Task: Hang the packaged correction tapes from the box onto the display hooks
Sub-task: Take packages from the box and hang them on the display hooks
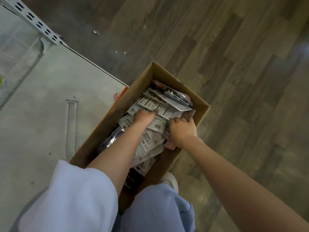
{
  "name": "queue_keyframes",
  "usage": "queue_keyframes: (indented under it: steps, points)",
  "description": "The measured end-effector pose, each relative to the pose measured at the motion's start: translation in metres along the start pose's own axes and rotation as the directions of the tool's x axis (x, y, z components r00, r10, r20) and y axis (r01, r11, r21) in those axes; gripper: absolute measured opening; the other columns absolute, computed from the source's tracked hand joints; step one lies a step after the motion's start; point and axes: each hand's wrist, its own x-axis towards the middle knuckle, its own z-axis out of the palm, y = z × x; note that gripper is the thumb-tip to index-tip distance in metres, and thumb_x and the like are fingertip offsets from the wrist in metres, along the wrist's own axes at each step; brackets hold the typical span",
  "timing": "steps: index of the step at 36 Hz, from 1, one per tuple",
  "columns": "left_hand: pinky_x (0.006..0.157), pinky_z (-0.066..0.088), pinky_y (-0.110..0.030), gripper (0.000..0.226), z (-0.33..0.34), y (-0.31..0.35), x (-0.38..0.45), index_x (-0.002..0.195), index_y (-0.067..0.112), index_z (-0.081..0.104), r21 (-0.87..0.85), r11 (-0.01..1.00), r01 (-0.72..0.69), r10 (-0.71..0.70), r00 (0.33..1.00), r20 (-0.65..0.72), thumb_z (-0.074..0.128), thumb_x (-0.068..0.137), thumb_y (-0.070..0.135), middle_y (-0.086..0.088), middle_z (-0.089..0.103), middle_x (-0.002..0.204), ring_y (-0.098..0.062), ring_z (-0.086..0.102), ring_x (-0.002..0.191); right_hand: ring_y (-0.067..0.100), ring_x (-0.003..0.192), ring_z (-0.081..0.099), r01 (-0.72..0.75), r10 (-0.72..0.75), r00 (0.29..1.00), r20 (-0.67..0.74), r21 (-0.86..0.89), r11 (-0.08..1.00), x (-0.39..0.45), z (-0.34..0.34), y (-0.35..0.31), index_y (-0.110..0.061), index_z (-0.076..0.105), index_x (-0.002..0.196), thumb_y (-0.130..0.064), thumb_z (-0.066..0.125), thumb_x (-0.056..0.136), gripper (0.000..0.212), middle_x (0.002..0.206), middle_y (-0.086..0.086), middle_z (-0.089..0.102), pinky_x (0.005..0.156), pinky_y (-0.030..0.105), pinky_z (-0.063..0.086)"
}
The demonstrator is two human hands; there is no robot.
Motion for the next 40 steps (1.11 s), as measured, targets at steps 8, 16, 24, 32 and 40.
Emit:
queue_keyframes:
  steps: [8,16,24,32,40]
  points:
    - [0.085,0.05,-0.033,0.042,0.019,0.002,-0.006,0.12,0.005,0.056,-0.235,0.97,0.06,-0.079,0.994,-0.07,0.065,0.089,0.031,-0.005,0.062,0.112,-0.025,0.061,0.101,0.024,0.127,0.044,0.072,-0.071,0.997,-0.004,0.033,0.997,-0.004,0.001,0.007,-0.016,0.049,0.132,-0.045,0.055,0.091,0.051,0.134,0.005,0.052,0.109,0.039,0.023]
    - [0.065,0.039,-0.028,0.032,-0.019,0.003,-0.082,0.064,0.017,0.043,0.001,0.999,-0.033,0.033,0.977,-0.212,0.063,0.088,0.02,0.001,0.049,0.07,-0.021,0.054,0.076,0.029,0.129,0.041,0.047,-0.066,0.996,0.066,0.247,0.968,-0.065,-0.037,-0.002,-0.01,0.042,0.134,-0.019,0.046,0.095,0.041,0.137,0.01,0.046,0.102,0.041,0.034]
    - [0.068,0.044,-0.029,0.034,-0.076,0.008,-0.196,0.063,0.015,0.043,0.017,0.998,-0.066,0.068,0.983,-0.17,0.067,0.087,0.02,0.001,0.055,0.071,-0.02,0.057,0.076,0.028,0.139,0.03,0.02,-0.051,0.997,0.06,0.432,0.902,-0.147,-0.102,-0.007,-0.012,0.027,0.148,-0.029,0.048,0.099,0.056,0.152,0.009,0.031,0.109,0.042,0.033]
    - [0.08,0.057,-0.043,0.014,-0.134,0.039,-0.299,0.085,0.006,0.06,-0.112,0.983,-0.144,0.131,0.985,-0.116,0.069,0.086,0.016,-0.008,0.069,0.105,-0.023,0.068,0.091,0.027,0.134,0.041,-0.026,-0.032,0.997,0.073,0.674,0.738,-0.212,-0.18,-0.01,-0.017,0.021,0.15,-0.04,0.062,0.091,0.075,0.151,0.006,0.037,0.104,0.04,0.041]
    - [0.079,0.057,-0.038,0.01,-0.185,0.066,-0.366,0.081,0.013,0.062,-0.276,0.942,-0.19,0.124,0.963,-0.239,0.062,0.091,0.013,-0.007,0.07,0.101,-0.022,0.068,0.086,0.015,0.095,0.058,0.015,0.022,0.999,-0.028,0.886,0.464,-0.248,-0.24,-0.009,-0.01,0.042,0.127,-0.028,0.061,0.093,0.043,0.122,0.002,0.058,0.069,0.028,0.053]
